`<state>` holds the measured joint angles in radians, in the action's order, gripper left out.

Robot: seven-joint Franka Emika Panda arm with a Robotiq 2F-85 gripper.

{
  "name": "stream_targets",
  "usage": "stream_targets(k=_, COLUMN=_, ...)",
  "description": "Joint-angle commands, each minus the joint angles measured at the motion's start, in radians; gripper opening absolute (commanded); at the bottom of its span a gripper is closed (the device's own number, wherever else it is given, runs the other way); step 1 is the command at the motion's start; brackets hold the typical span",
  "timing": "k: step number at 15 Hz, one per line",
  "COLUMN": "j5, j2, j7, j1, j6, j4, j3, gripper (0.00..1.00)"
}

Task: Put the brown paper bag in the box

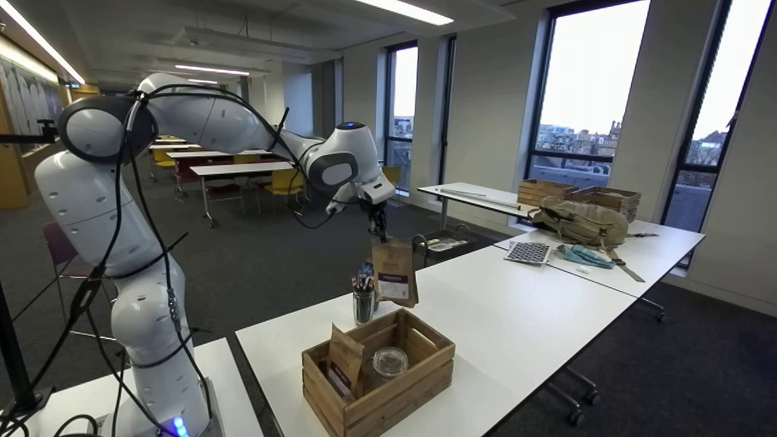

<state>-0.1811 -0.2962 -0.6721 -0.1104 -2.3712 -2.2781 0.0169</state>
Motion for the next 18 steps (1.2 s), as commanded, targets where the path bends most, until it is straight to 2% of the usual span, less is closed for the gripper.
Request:
stream_targets(k=1, j5=-0.061, j2=-0.001, j7=-0.098, j1=-0.028, j6=-0.043, j4=0.009, j3=0.018, gripper=0.00)
stream_targets(k=5, j5=-0.117, j2=0.011, j7=-0.188, j1=-0.046, j6=-0.131, j4=-0.008, j3=0.047, gripper=0.00)
stream_targets(k=11, j5=-0.133, j2=0.090, j7=-0.309, j1=-0.069, j6=-0.363, j4=-0.043, j3=0.068, gripper=0.00)
stream_targets(k=18, j5=-0.129, j2=0.151, j7=-0.324, j1=-0.055, j6=-0.434, j4=-0.090, j3=0.072, gripper=0.00)
